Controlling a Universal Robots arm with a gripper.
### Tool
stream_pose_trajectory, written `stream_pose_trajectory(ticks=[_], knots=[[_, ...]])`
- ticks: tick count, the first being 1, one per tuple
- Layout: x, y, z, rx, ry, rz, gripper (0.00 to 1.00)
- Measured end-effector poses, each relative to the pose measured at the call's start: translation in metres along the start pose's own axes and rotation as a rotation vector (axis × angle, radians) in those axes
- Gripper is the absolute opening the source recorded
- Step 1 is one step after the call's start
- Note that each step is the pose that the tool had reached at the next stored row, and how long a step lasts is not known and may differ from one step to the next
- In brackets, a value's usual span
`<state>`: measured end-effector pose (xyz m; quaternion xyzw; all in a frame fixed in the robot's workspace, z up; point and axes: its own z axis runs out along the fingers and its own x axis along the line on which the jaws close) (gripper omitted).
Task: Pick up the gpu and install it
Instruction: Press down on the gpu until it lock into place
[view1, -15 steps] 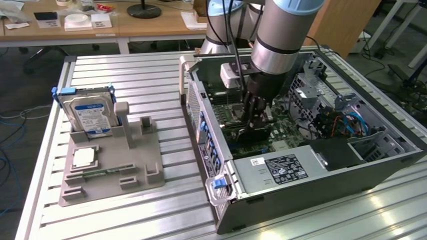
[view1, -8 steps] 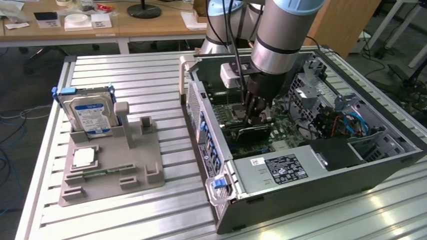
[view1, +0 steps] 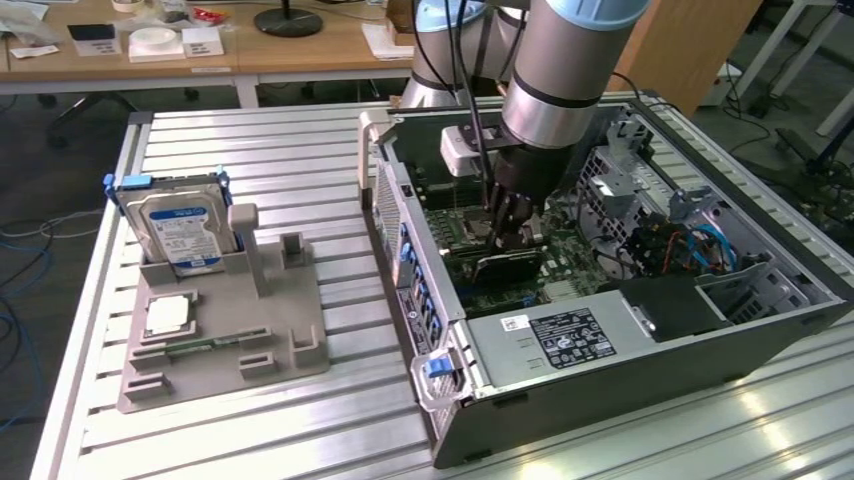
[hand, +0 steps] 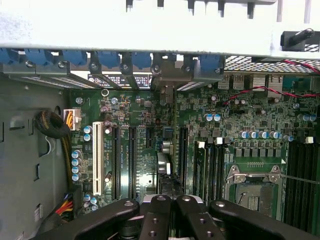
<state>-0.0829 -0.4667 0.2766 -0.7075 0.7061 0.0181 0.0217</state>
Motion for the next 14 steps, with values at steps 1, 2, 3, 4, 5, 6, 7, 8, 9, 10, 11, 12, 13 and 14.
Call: stream_pose_trajectory(ticks=[1, 2, 3, 4, 5, 6, 7, 8, 9, 10, 11, 12, 13, 14], knots=[[0.0, 0.0, 0.0, 0.0, 0.0, 0.0, 0.11], [0.0, 0.0, 0.0, 0.0, 0.0, 0.0, 0.11], [0.0, 0.0, 0.0, 0.0001, 0.0, 0.0, 0.11], [0.0, 0.0, 0.0, -0.0002, 0.0, 0.0, 0.11], [0.0, -0.0002, 0.0, -0.0016, 0.0, 0.0, 0.11], [0.0, -0.0001, 0.0, -0.0022, 0.0, 0.0, 0.11], [0.0, -0.0001, 0.0, -0.0022, 0.0, 0.0, 0.11], [0.0, -0.0001, 0.0, -0.0023, 0.0, 0.0, 0.11], [0.0, -0.0003, 0.0002, -0.0022, -0.0001, 0.0, 0.11], [-0.0003, -0.0017, 0.0003, -0.0024, -0.0001, 0.0, 0.11], [-0.0006, -0.0041, 0.0005, -0.0023, 0.0, 0.0, 0.11], [-0.0008, -0.0059, 0.0007, -0.0023, 0.0, 0.0, 0.11], [-0.0013, -0.007, 0.001, -0.0023, -0.0001, -0.001, 0.11], [-0.0016, -0.0074, 0.0012, -0.0023, -0.0002, -0.001, 0.11]])
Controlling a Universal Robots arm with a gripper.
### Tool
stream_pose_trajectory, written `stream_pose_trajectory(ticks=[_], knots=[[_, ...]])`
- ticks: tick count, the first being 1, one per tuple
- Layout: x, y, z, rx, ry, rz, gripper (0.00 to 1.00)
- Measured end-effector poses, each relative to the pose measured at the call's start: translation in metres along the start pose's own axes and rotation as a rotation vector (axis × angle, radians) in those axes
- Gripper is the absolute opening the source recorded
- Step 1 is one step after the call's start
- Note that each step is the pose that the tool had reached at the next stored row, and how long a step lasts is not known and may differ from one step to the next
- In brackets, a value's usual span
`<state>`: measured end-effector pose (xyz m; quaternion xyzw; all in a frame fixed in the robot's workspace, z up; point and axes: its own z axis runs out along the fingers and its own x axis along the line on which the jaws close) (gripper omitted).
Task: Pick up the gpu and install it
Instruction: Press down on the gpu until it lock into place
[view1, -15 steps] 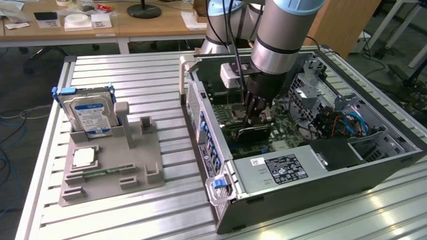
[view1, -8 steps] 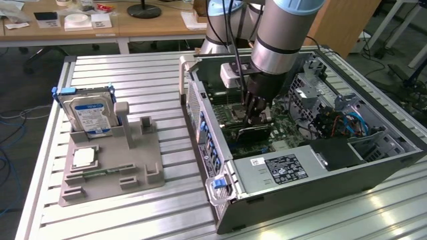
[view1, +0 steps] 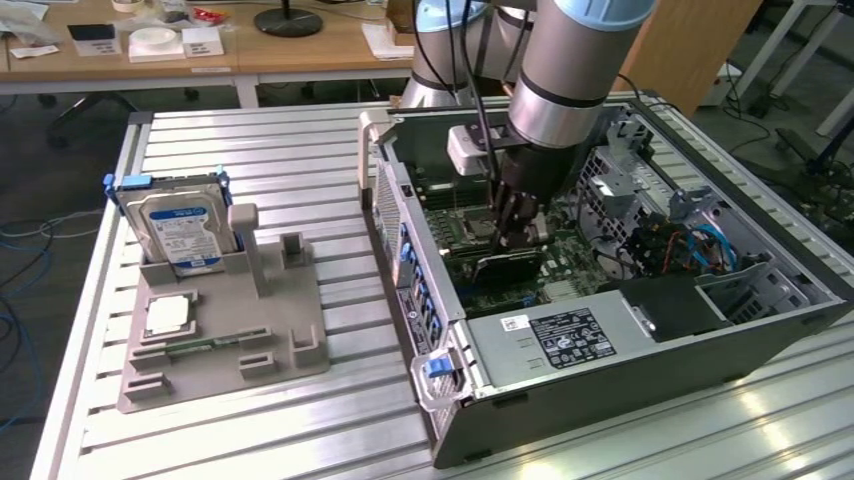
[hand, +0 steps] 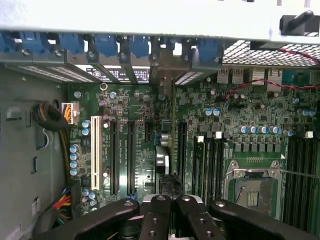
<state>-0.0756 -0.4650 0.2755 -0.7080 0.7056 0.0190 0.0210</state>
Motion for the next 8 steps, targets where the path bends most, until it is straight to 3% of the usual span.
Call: stream_pose_trajectory(ticks=[8], knots=[[-0.0021, 0.0, 0.0066, 0.0003, -0.0002, -0.001, 0.11]])
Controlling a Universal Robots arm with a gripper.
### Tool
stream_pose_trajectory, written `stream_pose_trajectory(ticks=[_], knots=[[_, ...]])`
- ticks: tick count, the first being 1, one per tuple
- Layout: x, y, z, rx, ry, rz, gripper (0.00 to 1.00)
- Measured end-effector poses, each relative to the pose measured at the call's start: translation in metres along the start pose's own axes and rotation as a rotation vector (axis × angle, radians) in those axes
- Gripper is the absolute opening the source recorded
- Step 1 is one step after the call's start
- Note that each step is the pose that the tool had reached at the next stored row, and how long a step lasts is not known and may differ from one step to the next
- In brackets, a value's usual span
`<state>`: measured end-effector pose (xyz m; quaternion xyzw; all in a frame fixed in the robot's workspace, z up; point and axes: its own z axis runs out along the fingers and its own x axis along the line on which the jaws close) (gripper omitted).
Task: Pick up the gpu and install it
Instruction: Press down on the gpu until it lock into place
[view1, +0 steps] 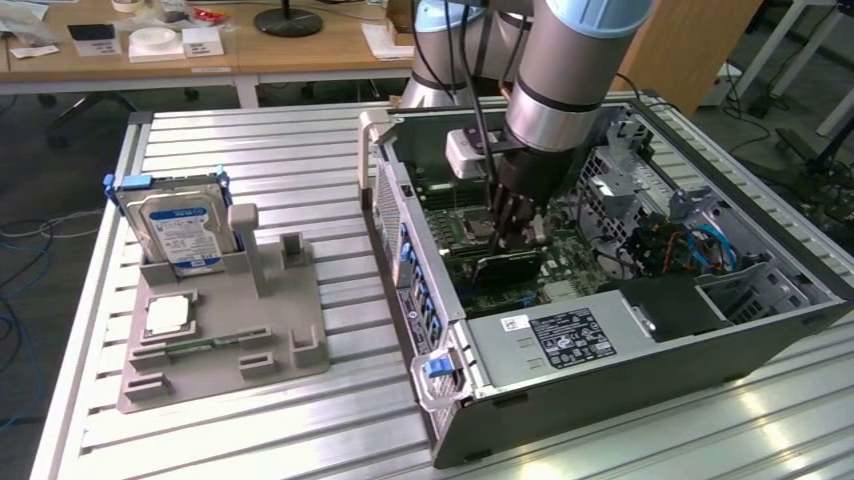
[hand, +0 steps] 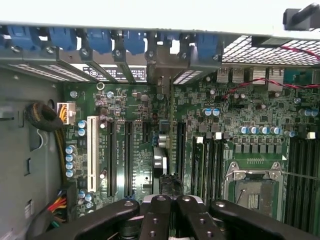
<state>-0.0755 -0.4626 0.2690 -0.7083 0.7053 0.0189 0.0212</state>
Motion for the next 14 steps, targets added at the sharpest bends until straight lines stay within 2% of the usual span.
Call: stream_pose_trajectory(ticks=[6, 14], knots=[[-0.0001, 0.0001, 0.0058, -0.0001, 0.0003, 0.0, 0.11], [-0.0003, 0.0001, 0.0046, 0.0002, -0.0011, -0.001, 0.11]])
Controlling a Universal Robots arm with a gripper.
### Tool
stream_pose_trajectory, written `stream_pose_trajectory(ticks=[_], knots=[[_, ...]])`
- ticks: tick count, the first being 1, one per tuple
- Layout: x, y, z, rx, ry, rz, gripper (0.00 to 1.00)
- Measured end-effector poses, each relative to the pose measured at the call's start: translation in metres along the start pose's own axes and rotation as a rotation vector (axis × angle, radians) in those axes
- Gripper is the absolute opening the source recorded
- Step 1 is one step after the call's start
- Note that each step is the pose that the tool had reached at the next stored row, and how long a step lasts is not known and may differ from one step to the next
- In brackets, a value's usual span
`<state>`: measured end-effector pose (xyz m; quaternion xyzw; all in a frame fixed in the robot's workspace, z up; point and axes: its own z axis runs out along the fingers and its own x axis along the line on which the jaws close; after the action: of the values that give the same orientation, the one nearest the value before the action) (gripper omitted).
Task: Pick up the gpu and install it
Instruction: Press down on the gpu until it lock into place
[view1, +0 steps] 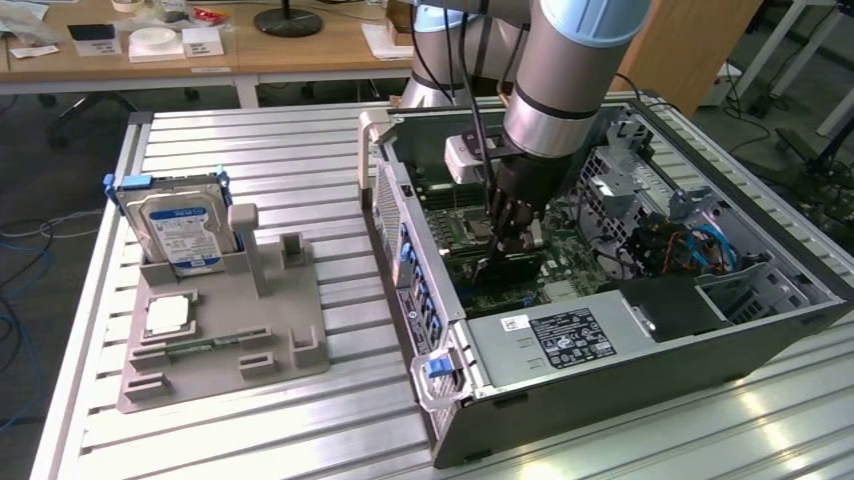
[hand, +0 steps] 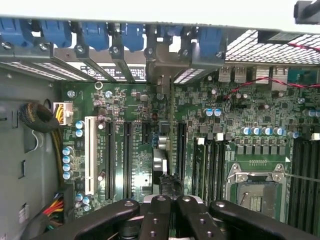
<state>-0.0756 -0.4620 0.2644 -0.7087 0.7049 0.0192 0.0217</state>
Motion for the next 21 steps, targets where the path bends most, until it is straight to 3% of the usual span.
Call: stream_pose_trajectory(ticks=[3, 7, 21], knots=[[0.0, 0.0, -0.0077, -0.0002, 0.0006, 0.0, 0.11], [0.0, 0.0012, -0.0082, 0.0002, 0.0009, 0.0, 0.11], [-0.001, 0.0331, -0.0123, 0.0031, 0.0006, 0.0, 0.11]])
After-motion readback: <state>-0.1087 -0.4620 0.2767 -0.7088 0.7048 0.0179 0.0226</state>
